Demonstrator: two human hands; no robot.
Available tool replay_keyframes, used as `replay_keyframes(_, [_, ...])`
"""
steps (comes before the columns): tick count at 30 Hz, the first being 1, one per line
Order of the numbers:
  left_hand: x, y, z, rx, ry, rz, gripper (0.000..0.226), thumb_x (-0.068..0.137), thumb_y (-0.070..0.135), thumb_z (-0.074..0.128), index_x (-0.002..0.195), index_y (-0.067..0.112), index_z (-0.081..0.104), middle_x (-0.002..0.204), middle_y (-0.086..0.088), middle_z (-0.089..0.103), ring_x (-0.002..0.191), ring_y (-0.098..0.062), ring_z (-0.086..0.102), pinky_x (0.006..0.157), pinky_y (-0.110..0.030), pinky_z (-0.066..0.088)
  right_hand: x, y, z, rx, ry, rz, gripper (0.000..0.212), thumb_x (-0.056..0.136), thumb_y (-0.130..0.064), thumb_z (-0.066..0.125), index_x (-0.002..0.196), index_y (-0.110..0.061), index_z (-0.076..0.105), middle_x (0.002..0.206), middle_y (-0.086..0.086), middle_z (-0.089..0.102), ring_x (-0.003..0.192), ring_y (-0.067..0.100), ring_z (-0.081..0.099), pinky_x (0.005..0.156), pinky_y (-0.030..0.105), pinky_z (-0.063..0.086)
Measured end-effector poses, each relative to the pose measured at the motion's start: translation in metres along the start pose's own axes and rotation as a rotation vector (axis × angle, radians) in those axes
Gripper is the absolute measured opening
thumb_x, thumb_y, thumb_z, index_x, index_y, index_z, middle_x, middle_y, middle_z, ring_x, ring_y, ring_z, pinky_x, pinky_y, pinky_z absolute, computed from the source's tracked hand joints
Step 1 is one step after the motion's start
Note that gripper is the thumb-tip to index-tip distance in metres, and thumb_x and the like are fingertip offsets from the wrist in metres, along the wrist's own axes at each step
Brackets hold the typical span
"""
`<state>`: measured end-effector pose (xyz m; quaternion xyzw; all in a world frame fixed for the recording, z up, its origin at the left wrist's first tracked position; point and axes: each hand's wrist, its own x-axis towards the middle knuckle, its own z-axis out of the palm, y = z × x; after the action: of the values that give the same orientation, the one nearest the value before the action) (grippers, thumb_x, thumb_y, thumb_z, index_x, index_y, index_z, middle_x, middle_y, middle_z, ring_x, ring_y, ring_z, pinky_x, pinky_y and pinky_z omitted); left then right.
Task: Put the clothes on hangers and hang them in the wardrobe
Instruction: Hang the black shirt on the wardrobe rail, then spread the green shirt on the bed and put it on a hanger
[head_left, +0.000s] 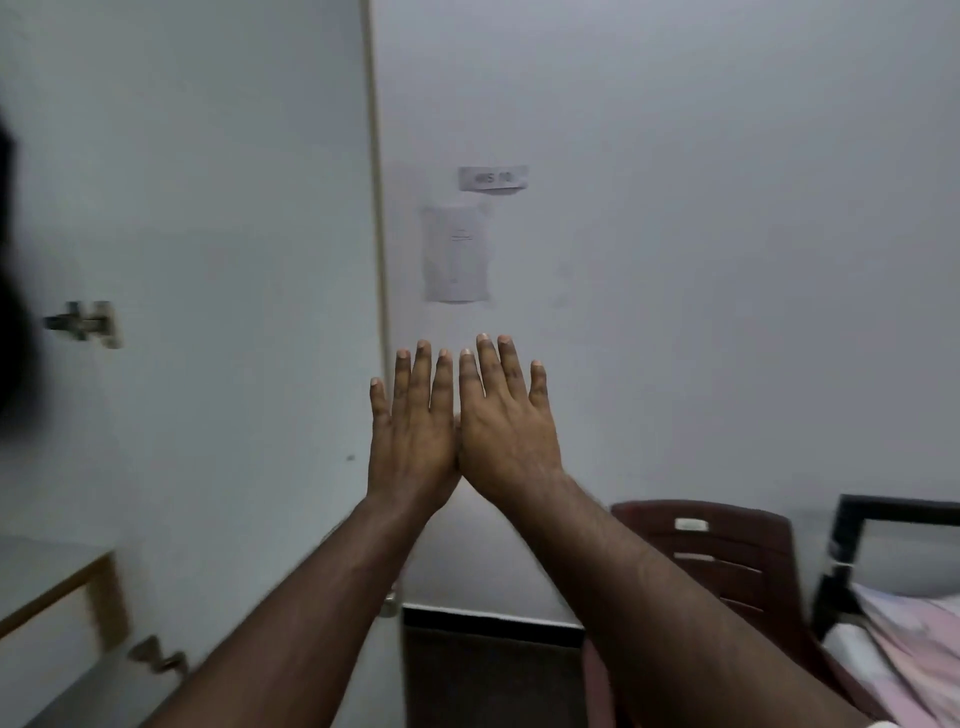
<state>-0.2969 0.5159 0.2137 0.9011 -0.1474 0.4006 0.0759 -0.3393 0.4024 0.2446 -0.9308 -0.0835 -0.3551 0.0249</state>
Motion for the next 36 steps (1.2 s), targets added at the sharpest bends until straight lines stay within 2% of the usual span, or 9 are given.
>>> replay_keyframes(3, [0.011, 0.077, 0.031, -0.065, 0.001, 0.072, 0.082, 0.103, 0.036, 0.039, 0.158, 0.016, -0.017, 0.164, -0.008, -0.027, 0.150, -0.027, -0.027, 0.123, -0.053, -0.008, -0.023, 0.075, -0.010, -0.072, -0.031, 0.080, 0.070, 0.103, -0.022, 0.036, 0.159, -0.011, -0.005, 0.166, 0.011, -0.017, 0.150, 0.029, -0.026, 0.122, 0.056, -0.007])
replay_keyframes(10, [0.020, 0.258, 0.074, -0.231, -0.062, 0.263, 0.090, 0.095, 0.051, 0.031, 0.155, 0.016, -0.027, 0.161, -0.010, -0.034, 0.149, -0.028, -0.032, 0.123, -0.056, -0.006, -0.092, 0.229, -0.045, -0.204, -0.074, 0.268, 0.077, 0.100, -0.017, 0.042, 0.159, -0.011, -0.007, 0.166, 0.011, -0.018, 0.149, 0.029, -0.027, 0.122, 0.056, -0.009])
replay_keyframes(13, [0.015, 0.324, 0.083, -0.289, -0.073, 0.363, 0.106, 0.094, 0.062, 0.046, 0.152, 0.015, -0.031, 0.160, -0.009, -0.037, 0.148, -0.028, -0.033, 0.122, -0.055, -0.011, -0.124, 0.279, -0.059, -0.261, -0.093, 0.361, 0.077, 0.100, -0.018, 0.042, 0.159, -0.011, -0.008, 0.166, 0.011, -0.017, 0.150, 0.029, -0.026, 0.121, 0.055, -0.010])
replay_keyframes(16, [0.007, 0.392, 0.096, -0.378, -0.105, 0.465, 0.104, 0.097, 0.055, 0.048, 0.152, 0.015, -0.030, 0.161, -0.010, -0.035, 0.148, -0.027, -0.033, 0.122, -0.056, -0.008, -0.160, 0.328, -0.075, -0.328, -0.112, 0.487, 0.076, 0.101, -0.020, 0.041, 0.159, -0.012, -0.008, 0.166, 0.010, -0.017, 0.150, 0.029, -0.025, 0.121, 0.054, -0.011])
replay_keyframes(21, [-0.009, 0.492, 0.113, -0.567, -0.079, 0.659, 0.087, 0.099, 0.041, 0.044, 0.159, 0.012, -0.011, 0.166, -0.012, -0.021, 0.152, -0.029, -0.022, 0.123, -0.057, -0.003, -0.219, 0.390, -0.097, -0.452, -0.113, 0.673, 0.073, 0.102, -0.021, 0.042, 0.159, -0.011, -0.002, 0.167, 0.011, -0.011, 0.152, 0.029, -0.019, 0.122, 0.055, -0.005])
replay_keyframes(25, [-0.027, 0.565, 0.123, -0.690, -0.042, 0.771, 0.089, 0.097, 0.030, 0.057, 0.160, 0.010, -0.003, 0.168, -0.013, -0.007, 0.155, -0.031, -0.010, 0.123, -0.055, -0.003, -0.261, 0.429, -0.114, -0.550, -0.096, 0.821, 0.068, 0.101, -0.019, 0.040, 0.159, -0.011, 0.005, 0.168, 0.010, -0.003, 0.154, 0.029, -0.011, 0.123, 0.056, 0.000])
replay_keyframes(29, [-0.060, 0.625, 0.127, -0.828, -0.017, 0.890, 0.073, 0.094, 0.025, 0.042, 0.159, 0.005, 0.013, 0.167, -0.017, 0.010, 0.155, -0.035, 0.007, 0.121, -0.060, 0.008, -0.312, 0.455, -0.123, -0.628, -0.115, 0.985, 0.064, 0.101, -0.017, 0.035, 0.159, -0.011, 0.007, 0.168, 0.009, 0.000, 0.155, 0.027, -0.009, 0.121, 0.054, -0.001])
replay_keyframes(33, [-0.105, 0.680, 0.125, -0.935, -0.102, 1.031, 0.071, 0.091, 0.026, 0.033, 0.157, 0.005, 0.019, 0.165, -0.018, 0.018, 0.153, -0.035, 0.015, 0.120, -0.061, 0.014, -0.372, 0.471, -0.134, -0.678, -0.147, 1.160, 0.064, 0.102, -0.017, 0.036, 0.159, -0.012, 0.008, 0.168, 0.008, 0.002, 0.155, 0.027, -0.008, 0.123, 0.055, 0.000])
replay_keyframes(36, [-0.141, 0.720, 0.118, -0.987, -0.176, 1.117, 0.071, 0.089, 0.026, 0.031, 0.156, 0.005, 0.022, 0.163, -0.019, 0.023, 0.152, -0.037, 0.020, 0.116, -0.065, 0.023, -0.417, 0.484, -0.145, -0.711, -0.170, 1.266, 0.064, 0.102, -0.017, 0.037, 0.159, -0.012, 0.009, 0.168, 0.008, 0.003, 0.155, 0.027, -0.005, 0.123, 0.054, 0.000])
